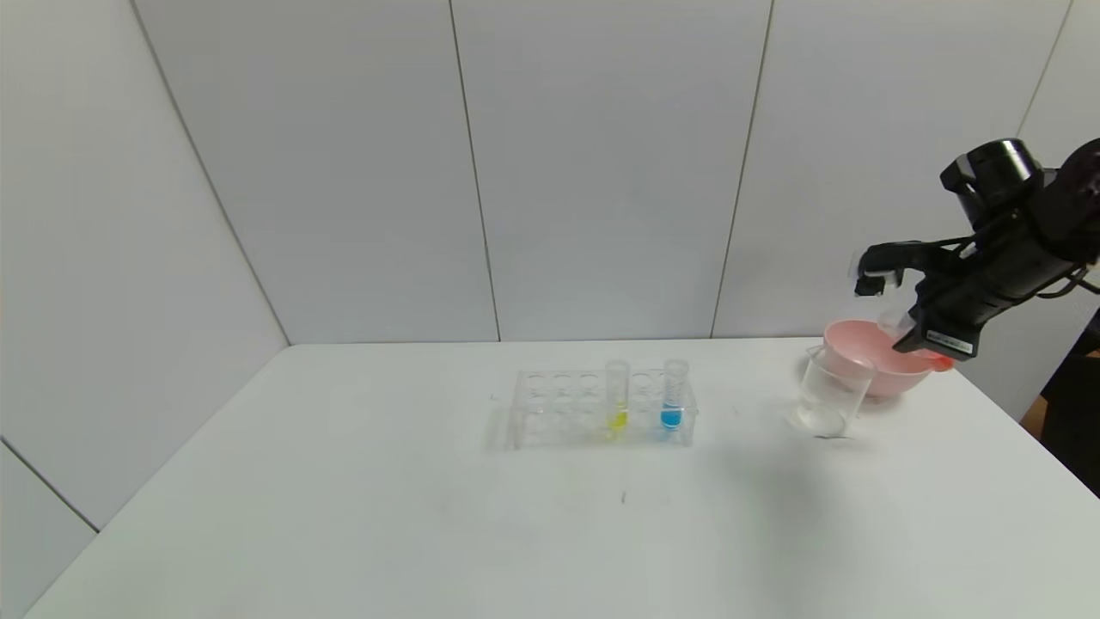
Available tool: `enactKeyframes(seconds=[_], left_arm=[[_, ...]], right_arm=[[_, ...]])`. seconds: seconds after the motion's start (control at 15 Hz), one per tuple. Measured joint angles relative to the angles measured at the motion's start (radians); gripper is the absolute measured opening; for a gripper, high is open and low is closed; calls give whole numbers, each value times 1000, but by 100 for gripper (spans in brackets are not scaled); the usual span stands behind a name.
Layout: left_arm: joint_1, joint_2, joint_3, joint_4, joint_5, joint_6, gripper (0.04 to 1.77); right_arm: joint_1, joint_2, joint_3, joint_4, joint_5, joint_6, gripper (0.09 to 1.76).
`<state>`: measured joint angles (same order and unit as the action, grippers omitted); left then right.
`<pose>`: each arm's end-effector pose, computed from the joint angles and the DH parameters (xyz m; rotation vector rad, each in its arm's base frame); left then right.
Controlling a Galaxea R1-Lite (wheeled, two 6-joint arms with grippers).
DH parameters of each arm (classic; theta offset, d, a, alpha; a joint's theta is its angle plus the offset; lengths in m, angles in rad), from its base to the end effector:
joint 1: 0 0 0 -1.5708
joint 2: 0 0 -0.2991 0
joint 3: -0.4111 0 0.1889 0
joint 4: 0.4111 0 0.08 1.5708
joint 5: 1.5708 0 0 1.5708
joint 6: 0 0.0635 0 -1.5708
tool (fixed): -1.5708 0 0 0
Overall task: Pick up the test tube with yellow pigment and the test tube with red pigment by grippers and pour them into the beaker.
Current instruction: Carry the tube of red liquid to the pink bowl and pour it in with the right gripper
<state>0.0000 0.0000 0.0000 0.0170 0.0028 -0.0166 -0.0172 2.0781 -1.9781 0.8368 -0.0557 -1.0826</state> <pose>0.0175 0.0002 0.0730 -0.0166 0.0170 0.0029 0.4100 -0.0106 0.2037 -1.0166 0.8788 0.4457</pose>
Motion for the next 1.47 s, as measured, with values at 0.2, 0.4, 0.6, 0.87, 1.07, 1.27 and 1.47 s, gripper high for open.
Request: enactKeyframes(seconds=[0.2,0.4,0.6,0.87,1.07,1.27,1.47], left_arm=[[0,0,0,0,0,0,172],[0,0,0,0,0,0,172],[0,0,0,0,0,0,172],[0,0,0,0,0,0,172],[0,0,0,0,0,0,172],[0,0,0,0,0,0,172],[0,0,0,0,0,0,172]], right_arm=[[30,27,-19,-4,-140,-32,50],[49,54,-22,-27,-193,-49,50],[59,73,-22,-33,-245,-68,50],[71,92,-22,-43,-314,-97,50],[80,101,-22,-46,-361,-124,50],[85,107,-22,-61,-398,-152,50],[92,110,-22,-82,-407,-175,50]])
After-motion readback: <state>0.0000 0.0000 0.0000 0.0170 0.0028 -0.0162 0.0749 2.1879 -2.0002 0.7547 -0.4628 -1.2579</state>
